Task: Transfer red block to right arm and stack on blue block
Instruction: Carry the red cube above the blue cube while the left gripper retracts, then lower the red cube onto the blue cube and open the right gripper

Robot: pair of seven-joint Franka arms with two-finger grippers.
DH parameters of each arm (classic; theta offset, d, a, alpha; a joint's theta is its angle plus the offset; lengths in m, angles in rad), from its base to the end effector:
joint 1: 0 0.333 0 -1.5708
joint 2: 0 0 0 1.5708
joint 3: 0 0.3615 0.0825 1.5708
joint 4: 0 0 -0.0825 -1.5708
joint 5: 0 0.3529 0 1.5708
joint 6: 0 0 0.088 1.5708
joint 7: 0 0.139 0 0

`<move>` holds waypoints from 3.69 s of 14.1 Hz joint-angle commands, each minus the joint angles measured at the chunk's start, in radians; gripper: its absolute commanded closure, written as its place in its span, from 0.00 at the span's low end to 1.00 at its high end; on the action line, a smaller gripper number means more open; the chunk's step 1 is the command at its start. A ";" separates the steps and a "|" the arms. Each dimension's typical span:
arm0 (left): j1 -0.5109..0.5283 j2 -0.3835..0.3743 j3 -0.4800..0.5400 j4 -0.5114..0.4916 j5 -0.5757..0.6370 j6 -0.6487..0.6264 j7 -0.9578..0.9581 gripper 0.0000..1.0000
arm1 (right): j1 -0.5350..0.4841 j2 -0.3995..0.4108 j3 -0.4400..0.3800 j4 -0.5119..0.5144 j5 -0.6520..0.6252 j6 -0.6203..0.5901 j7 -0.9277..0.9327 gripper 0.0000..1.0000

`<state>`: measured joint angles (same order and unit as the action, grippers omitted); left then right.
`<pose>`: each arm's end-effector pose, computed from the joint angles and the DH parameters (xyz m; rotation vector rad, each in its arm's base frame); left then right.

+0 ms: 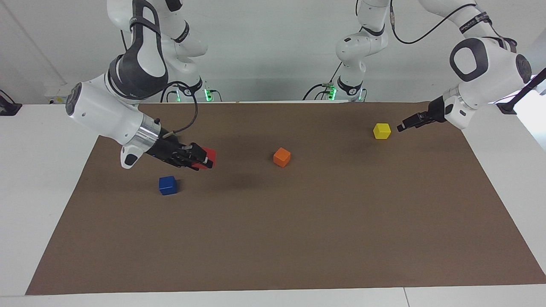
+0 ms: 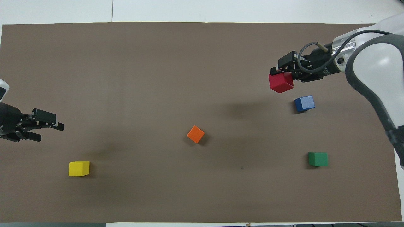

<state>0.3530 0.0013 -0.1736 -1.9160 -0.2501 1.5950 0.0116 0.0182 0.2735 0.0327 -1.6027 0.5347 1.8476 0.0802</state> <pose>0.4821 0.0530 0.4964 2.8181 0.3037 -0.4247 0.6235 0.0854 0.5051 -2.6113 0.2455 0.0834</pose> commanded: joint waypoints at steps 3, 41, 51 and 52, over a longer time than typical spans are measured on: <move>-0.066 -0.018 -0.014 0.055 0.184 0.020 0.039 0.00 | -0.011 0.012 0.007 0.007 -0.320 0.036 -0.063 1.00; -0.341 -0.011 0.175 0.239 0.284 -0.075 0.142 0.00 | -0.067 -0.185 0.012 -0.646 -0.688 0.766 -0.040 1.00; -0.350 -0.014 0.167 0.247 0.282 -0.067 0.142 0.00 | -0.066 -0.125 0.019 -0.589 -0.688 0.766 -0.071 1.00; -0.350 -0.012 0.160 0.249 0.282 -0.067 0.143 0.00 | -0.061 -0.125 0.021 -0.588 -0.688 0.766 -0.074 1.00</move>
<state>0.0273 0.0081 -0.0210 -1.6544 0.0115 1.5115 0.1506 -0.0424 0.1320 0.0469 -2.2106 -0.1445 2.5988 0.0267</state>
